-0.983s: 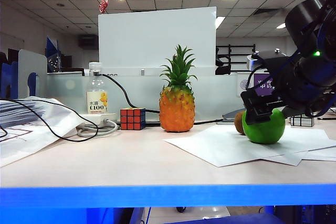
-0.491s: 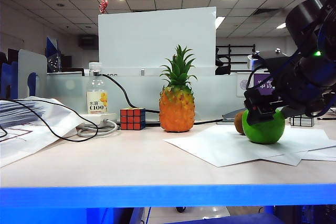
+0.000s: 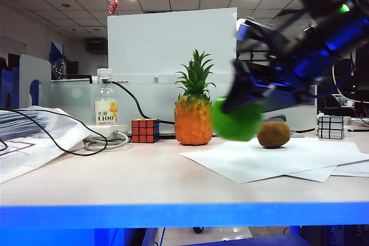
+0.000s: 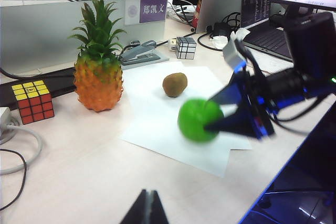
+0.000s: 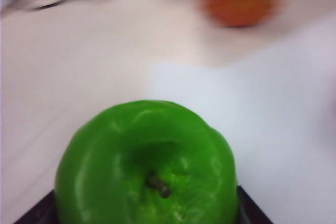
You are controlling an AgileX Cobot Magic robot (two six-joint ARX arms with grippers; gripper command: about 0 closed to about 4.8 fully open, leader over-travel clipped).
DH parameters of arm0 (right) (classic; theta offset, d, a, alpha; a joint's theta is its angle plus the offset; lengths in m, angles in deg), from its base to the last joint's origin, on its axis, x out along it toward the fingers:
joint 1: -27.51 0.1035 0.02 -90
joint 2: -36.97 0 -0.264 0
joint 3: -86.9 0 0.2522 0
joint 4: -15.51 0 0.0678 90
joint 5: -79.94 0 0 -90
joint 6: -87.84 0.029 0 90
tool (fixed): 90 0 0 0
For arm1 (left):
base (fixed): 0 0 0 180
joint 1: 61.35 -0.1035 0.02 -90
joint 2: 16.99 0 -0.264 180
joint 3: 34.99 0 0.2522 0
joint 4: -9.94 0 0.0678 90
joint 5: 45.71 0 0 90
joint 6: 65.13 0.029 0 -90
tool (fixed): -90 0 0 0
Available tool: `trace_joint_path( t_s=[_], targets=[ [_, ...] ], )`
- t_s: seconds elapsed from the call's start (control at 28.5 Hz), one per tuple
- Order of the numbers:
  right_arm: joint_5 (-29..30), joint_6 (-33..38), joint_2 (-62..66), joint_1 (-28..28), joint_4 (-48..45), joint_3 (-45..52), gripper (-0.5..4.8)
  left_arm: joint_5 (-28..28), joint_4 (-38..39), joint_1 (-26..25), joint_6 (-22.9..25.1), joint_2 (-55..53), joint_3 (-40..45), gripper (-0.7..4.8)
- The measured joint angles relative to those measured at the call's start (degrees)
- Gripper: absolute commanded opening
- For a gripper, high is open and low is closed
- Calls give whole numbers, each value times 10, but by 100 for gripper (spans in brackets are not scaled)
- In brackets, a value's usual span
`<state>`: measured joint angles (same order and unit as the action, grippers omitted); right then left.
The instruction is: Arrange all the fruits from large to small from left to right in a row.
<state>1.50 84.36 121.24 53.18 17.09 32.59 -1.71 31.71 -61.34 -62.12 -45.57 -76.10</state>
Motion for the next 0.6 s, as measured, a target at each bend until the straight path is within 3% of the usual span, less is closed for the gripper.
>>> trace_joint_path(
  t_s=[0.07, 0.21, 0.28, 0.6],
  targets=[
    [-6, -5, -1, 31, 26, 0, -2, 0, 0, 0, 0, 0, 0, -5],
    [-119, -28, 0, 92, 85, 1, -2, -4, 0, 0, 0, 1, 0, -5],
    [-145, -36, 0, 108, 104, 1, -2, -10, 0, 0, 0, 1, 0, -5],
    [-168, -20, -14, 135, 151, -2, -2, -14, 0, 0, 0, 4, 0, -5]
  ],
)
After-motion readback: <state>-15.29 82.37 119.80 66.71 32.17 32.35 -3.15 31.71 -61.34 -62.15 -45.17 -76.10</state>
